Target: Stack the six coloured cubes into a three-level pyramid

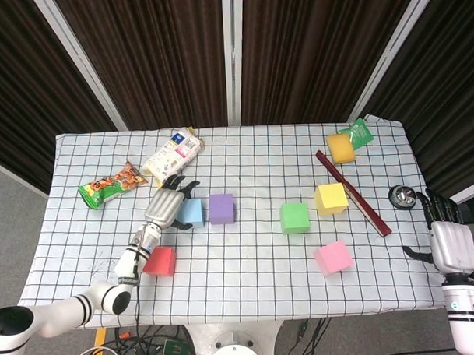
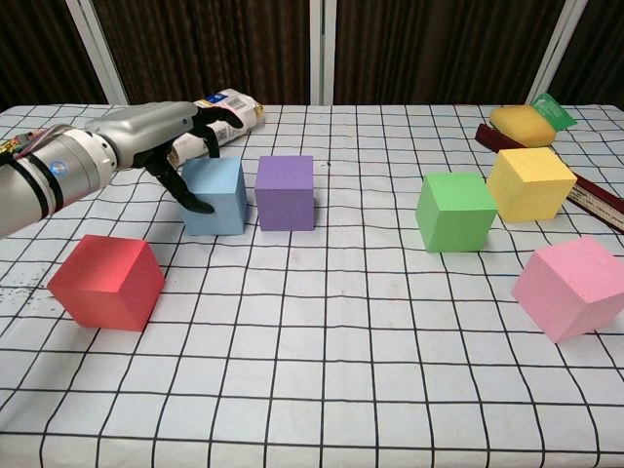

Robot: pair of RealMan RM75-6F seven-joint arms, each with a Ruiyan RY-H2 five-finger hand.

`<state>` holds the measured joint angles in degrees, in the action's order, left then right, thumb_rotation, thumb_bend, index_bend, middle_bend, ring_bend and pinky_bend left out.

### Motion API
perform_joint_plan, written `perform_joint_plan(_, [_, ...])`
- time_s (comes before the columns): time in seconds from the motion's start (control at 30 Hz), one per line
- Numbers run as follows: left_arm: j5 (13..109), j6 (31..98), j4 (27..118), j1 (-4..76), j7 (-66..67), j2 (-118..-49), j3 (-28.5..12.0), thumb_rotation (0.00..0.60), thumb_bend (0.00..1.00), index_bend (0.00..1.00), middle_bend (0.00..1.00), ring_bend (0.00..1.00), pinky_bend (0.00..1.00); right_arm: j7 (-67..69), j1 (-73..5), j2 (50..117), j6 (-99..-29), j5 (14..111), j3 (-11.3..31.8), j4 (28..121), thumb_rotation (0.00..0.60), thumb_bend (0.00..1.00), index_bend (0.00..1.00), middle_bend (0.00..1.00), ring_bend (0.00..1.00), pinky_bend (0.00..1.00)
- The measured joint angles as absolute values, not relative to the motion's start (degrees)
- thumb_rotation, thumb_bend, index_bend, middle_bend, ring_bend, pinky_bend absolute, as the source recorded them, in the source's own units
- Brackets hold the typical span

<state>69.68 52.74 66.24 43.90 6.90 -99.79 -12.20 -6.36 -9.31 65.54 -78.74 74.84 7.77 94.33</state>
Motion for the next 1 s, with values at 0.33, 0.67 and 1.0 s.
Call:
perform_joint_plan(0.33, [68.8, 52.0, 66.3, 45.6, 8.2, -101.5, -13.1, 0.600, 0.06, 0.13, 0.50, 0.07, 0.05, -5.7, -9.2, 66.0, -78.4, 74.8, 7.6, 93.6, 0.600, 0.00, 0.00, 0.00, 0.00, 0.00])
perform_joint_plan(0.67, [68.9, 52.5, 64.1, 46.3, 8.9, -102.6, -13.2, 0.600, 0.06, 0.13, 0.50, 0.07, 0.05, -6.0, -8.9, 66.1, -79.1, 74.9, 7.7, 93.2, 0.600, 0.00, 0.00, 0.00, 0.00, 0.00])
perform_joint_plan(1.0, [68.4, 51.8, 63.1, 47.0, 8.8, -102.7, -13.6, 0.600, 0.06, 0.13, 0.50, 0.07, 0.04, -5.9, -8.9, 66.1, -79.0, 74.8, 7.8, 93.2, 0.600, 0.00, 0.00, 0.00, 0.00, 0.00])
